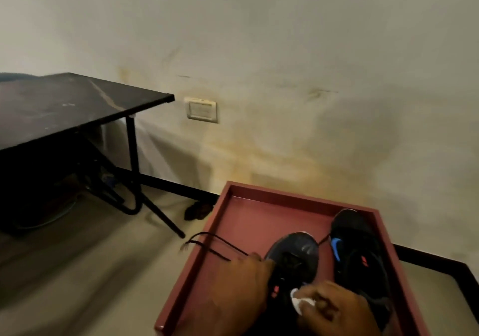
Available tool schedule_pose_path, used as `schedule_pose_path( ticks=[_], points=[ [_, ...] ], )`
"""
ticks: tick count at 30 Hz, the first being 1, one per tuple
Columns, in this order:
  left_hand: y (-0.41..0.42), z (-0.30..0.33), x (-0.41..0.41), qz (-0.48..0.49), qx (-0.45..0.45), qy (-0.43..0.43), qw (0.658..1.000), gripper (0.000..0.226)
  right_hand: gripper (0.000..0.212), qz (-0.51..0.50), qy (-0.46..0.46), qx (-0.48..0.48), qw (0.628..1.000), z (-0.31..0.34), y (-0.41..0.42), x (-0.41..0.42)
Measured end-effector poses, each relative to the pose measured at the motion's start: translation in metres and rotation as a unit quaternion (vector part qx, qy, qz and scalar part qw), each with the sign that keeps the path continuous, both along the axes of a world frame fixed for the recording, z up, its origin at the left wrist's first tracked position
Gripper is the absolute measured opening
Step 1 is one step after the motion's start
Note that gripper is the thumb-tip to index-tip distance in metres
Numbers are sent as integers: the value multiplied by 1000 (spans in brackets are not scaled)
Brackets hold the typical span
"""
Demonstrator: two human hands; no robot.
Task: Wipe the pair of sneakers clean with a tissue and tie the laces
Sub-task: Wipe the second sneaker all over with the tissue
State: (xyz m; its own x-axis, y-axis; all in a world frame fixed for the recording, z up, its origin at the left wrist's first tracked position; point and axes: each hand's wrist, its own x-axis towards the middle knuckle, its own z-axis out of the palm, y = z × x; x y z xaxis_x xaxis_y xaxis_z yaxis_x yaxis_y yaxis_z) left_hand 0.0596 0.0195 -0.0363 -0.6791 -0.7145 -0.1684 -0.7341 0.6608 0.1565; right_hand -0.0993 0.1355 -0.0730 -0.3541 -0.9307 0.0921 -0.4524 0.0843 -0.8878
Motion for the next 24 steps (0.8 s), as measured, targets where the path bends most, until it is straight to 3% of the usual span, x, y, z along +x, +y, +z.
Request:
schedule_pose_path(
  ticks=[4, 10, 12, 15, 17, 21, 24],
  points=[
    [-13, -3, 10, -45, -37, -15, 998, 35, 28, -104, -47, -23, 993, -6, -4, -17],
    [-11, 9, 23, -66, -26, 10, 997, 34, 19, -153, -50, -64, 985, 4, -2, -22],
    [-12, 13, 26, -69, -6, -9, 998, 35, 18, -168, 6, -104, 980, 11, 3, -27],
    [-8, 14, 28, -61, 23, -15, 998, 39, 11, -195, 187, -167, 948, 23, 23, -37],
    [-5, 10, 28, -66, 16, -8, 998, 42, 14, -223, 273, -137, 926, 22, 34, -50],
    [-6, 3, 26, -64, 14, -10, 998, 45, 3, -226, 309, -9, 924, 12, 39, -64],
    [-9, 2, 24, -55, -5, 3, 998, 38, 15, -151, 323, 39, 934, 13, 43, -66]
  ],
)
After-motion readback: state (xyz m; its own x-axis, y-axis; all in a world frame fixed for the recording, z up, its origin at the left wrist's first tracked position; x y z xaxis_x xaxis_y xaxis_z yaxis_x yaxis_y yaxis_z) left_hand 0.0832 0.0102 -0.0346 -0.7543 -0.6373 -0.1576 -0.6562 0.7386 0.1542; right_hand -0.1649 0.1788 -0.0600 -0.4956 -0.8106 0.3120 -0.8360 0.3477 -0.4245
